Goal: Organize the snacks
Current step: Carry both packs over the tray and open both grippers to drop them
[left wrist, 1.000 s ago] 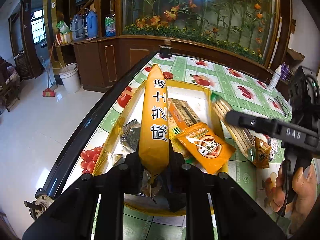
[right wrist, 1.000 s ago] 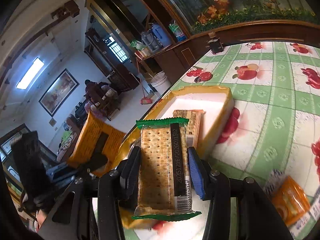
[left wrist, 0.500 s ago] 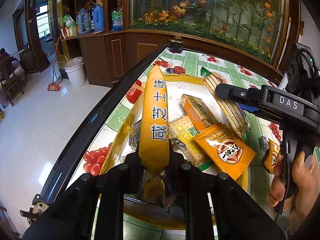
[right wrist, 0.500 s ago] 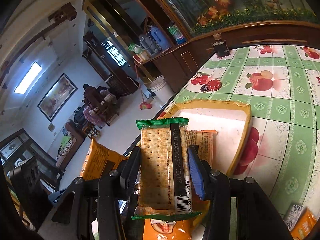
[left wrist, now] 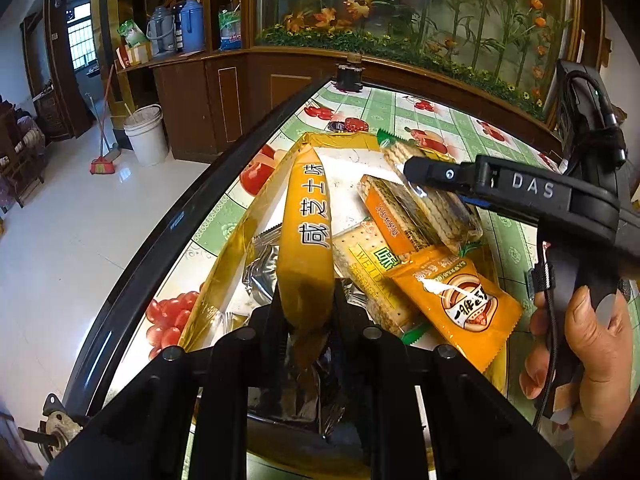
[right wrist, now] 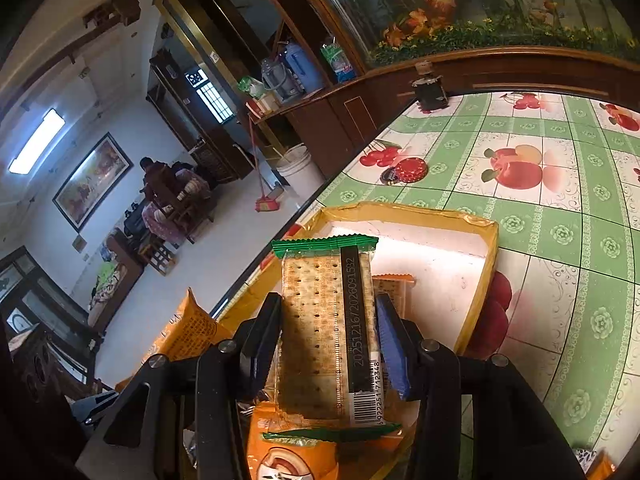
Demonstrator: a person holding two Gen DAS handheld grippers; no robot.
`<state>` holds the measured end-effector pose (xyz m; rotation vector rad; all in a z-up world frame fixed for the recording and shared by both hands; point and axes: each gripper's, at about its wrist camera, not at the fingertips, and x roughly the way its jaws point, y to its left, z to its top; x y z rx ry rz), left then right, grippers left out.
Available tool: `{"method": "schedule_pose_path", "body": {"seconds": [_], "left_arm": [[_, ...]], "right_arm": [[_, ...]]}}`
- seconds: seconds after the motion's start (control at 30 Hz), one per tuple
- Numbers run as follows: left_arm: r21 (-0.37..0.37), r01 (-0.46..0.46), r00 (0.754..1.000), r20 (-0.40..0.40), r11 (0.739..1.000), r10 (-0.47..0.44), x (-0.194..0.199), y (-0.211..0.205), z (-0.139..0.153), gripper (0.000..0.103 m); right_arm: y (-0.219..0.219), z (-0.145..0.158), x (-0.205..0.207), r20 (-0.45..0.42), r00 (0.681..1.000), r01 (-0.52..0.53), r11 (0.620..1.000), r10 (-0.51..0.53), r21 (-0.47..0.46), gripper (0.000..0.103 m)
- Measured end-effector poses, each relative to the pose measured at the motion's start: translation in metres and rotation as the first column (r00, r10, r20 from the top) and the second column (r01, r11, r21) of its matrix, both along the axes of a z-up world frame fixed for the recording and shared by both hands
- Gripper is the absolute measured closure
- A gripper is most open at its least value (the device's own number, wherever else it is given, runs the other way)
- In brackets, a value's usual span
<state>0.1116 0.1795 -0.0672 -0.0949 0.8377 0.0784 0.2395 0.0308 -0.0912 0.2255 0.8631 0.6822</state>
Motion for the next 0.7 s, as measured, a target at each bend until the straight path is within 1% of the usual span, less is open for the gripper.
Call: {"method": "schedule_pose_path", "body": {"seconds": [0.1,0.13,0.17,0.2,0.23,0.27,0.3,0.37,0.5,0.7], "left_arm": [[-0.003,-0.024,1.0,-0.004,1.0,0.024,0.0,0.001,0.002,0.084],[0.005,-0.033,0.999,0.005,0.999,0.033,-0.002,0.001,0.005,0.077],[0.012,-0.04,0.999,0.021,0.999,0.04,-0.004,0.001,0.009,0.062],[0.02,-0.049,0.998,0.038,0.999,0.048,-0.007,0.002,0.013,0.051],[0.03,-0.059,0.996,0.063,0.998,0.057,-0.01,0.002,0.019,0.031],[0.038,-0.068,0.994,0.091,0.997,0.064,-0.014,0.001,0.025,0.021],[0.044,-0.077,0.991,0.112,0.996,0.072,-0.017,0.001,0.029,0.02],[0.042,-0.081,0.988,0.135,0.996,0.075,-0.019,-0.001,0.037,0.02],[0.036,-0.044,0.988,0.148,0.998,0.038,-0.018,-0.015,0.044,0.02],[0.053,0.07,0.987,0.144,0.996,-0.077,-0.021,-0.063,0.044,0.02]], "right_arm": [[-0.005,0.0,-0.002,-0.013,1.0,0.015,1.0,-0.015,0.008,0.051],[-0.009,0.003,-0.004,-0.004,1.0,0.023,1.0,-0.023,0.018,0.045],[-0.014,0.007,-0.007,0.007,1.0,0.03,0.999,-0.03,0.024,0.042],[-0.018,0.011,-0.009,0.015,0.999,0.036,0.999,-0.036,0.028,0.042],[-0.026,0.016,-0.013,0.025,0.999,0.046,0.998,-0.047,0.038,0.042],[-0.033,0.021,-0.017,0.035,0.998,0.054,0.997,-0.056,0.048,0.04],[-0.043,0.027,-0.022,0.049,0.996,0.067,0.996,-0.07,0.059,0.039],[-0.06,0.035,-0.031,0.065,0.993,0.092,0.993,-0.096,0.073,0.034],[-0.101,0.038,-0.048,0.058,0.987,0.147,0.985,-0.153,0.091,0.034],[-0.166,0.039,-0.081,0.062,0.967,0.244,0.967,-0.249,0.078,0.033]]}}
